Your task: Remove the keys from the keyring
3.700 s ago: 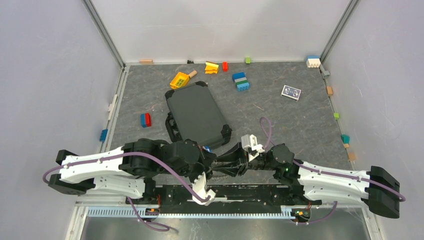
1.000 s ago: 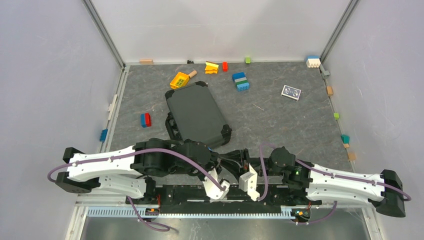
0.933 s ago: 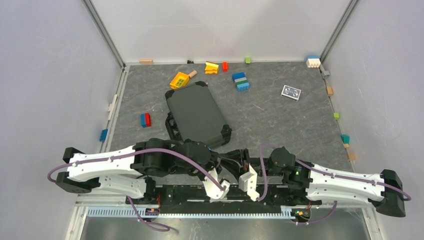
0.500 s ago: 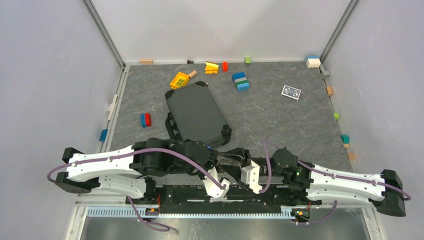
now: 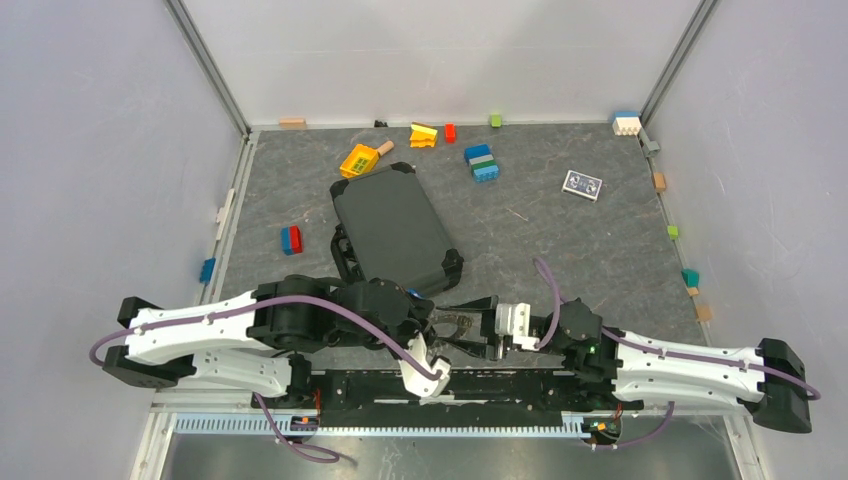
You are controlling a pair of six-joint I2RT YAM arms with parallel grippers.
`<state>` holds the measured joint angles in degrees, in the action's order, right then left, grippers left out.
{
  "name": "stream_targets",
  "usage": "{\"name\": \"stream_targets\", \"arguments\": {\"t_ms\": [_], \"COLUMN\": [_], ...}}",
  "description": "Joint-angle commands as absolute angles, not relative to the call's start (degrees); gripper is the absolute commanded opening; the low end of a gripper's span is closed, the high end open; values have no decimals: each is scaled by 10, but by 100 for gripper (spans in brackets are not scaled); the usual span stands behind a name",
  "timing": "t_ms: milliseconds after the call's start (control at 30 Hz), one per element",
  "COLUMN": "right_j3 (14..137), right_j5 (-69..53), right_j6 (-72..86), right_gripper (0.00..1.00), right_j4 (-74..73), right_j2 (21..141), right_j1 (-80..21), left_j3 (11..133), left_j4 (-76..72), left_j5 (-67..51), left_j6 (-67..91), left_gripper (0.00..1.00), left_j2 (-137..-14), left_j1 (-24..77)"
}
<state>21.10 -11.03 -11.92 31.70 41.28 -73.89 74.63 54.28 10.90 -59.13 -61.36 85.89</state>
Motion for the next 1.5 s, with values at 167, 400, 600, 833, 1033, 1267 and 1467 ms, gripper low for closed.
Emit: {"name": "stream_targets", "arguments": {"t_ms": [167, 400, 600, 833, 1033, 1267, 1467], "right_j3": [182, 172, 169, 166, 164, 155, 149], "right_j5": [-134, -138, -134, -125, -109, -120, -142], "right_j6": [-1, 68, 102, 114, 119, 131, 129], "right_gripper": [55, 50, 52, 52, 53, 46, 43], "right_j4": [423, 476, 500, 511, 528, 566, 585], "right_j2": [415, 433, 453, 466, 483, 490, 491], "right_j1": [-734, -727, -722, -718, -715, -711, -709], "left_j3": [749, 747, 749, 751, 749, 741, 740], "left_j4": [515, 514, 514, 515, 512, 499, 498], "left_j5": [73, 69, 69, 66, 62, 62, 63], "left_j6": [-649, -655, -655, -655, -658, -663, -663], "left_gripper": [2, 2, 2, 2, 2, 2, 2], "left_j2": [-585, -587, -589, -587, -585, -580, -579], "left_j1": [858, 858, 858, 858, 857, 857, 858]}}
